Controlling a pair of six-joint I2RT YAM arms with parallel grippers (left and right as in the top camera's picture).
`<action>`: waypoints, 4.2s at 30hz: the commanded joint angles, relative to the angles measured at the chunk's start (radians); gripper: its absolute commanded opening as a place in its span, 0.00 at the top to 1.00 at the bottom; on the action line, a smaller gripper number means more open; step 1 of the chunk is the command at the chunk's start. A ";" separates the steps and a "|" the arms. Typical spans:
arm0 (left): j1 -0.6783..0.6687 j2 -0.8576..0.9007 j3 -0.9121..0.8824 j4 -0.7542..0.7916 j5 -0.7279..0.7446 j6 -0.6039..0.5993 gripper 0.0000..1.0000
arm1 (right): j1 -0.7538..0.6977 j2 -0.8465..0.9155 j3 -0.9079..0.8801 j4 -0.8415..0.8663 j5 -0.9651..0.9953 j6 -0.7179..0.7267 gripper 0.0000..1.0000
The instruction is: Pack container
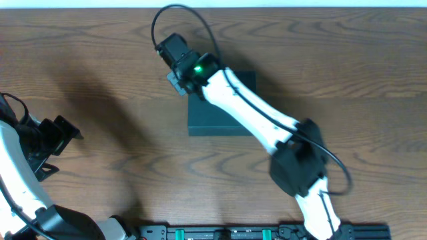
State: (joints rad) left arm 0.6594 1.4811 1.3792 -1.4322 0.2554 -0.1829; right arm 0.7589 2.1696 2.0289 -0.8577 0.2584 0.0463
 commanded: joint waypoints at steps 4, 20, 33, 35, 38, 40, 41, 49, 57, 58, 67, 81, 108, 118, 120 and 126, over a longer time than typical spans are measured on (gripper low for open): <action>0.004 -0.003 0.011 -0.003 -0.004 0.000 0.05 | 0.008 -0.169 0.010 -0.164 0.007 0.101 0.99; 0.004 -0.004 0.011 -0.003 -0.003 0.000 0.05 | -0.071 -0.556 -0.461 -0.183 -0.205 0.145 0.99; 0.004 -0.003 0.011 -0.003 -0.004 0.000 0.05 | 0.048 -0.751 -1.043 0.116 -0.217 0.668 0.99; 0.004 -0.003 0.011 -0.003 -0.004 0.000 0.05 | 0.052 -0.744 -1.077 0.176 -0.216 0.683 0.98; 0.004 -0.003 0.011 -0.003 -0.004 0.000 0.05 | 0.045 -0.708 -1.086 0.217 -0.184 0.683 0.98; 0.004 -0.004 0.011 -0.003 -0.004 0.000 0.05 | 0.036 -0.669 -1.086 0.244 -0.175 0.682 0.98; 0.004 -0.003 0.011 -0.003 -0.004 0.000 0.05 | 0.031 -0.647 -1.086 0.264 -0.177 0.683 0.98; 0.004 -0.003 0.011 -0.003 -0.004 0.000 0.05 | 0.023 -0.547 -1.086 0.422 -0.158 0.683 0.98; 0.004 -0.003 0.011 -0.003 -0.004 0.000 0.05 | 0.009 -0.540 -1.086 0.463 -0.056 0.682 0.99; 0.004 -0.003 0.011 -0.003 -0.003 0.000 0.05 | 0.006 -0.535 -1.086 0.468 -0.051 0.682 0.99; 0.004 -0.003 0.011 -0.003 -0.004 0.000 0.05 | 0.001 -0.489 -1.086 0.553 -0.049 0.682 0.98; 0.004 -0.003 0.011 -0.003 -0.003 0.000 0.05 | -0.007 -0.489 -1.086 0.594 -0.008 0.670 0.98; 0.004 -0.003 0.011 -0.003 -0.003 0.000 0.05 | -0.007 -0.489 -1.086 0.638 0.047 0.610 0.98; 0.004 -0.003 0.011 -0.003 -0.003 0.000 0.05 | 0.002 -0.696 -1.086 0.599 0.038 0.528 0.98; 0.004 -0.003 0.011 -0.003 -0.003 0.000 0.05 | -0.029 -0.782 -1.086 0.584 0.031 0.456 0.98; 0.004 -0.003 0.011 -0.003 -0.004 0.000 0.05 | -0.236 -0.972 -1.086 0.539 -0.181 0.150 0.99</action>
State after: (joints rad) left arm 0.6594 1.4811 1.3792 -1.4330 0.2558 -0.1829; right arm 0.6014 1.2530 0.9428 -0.2981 0.1894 0.3847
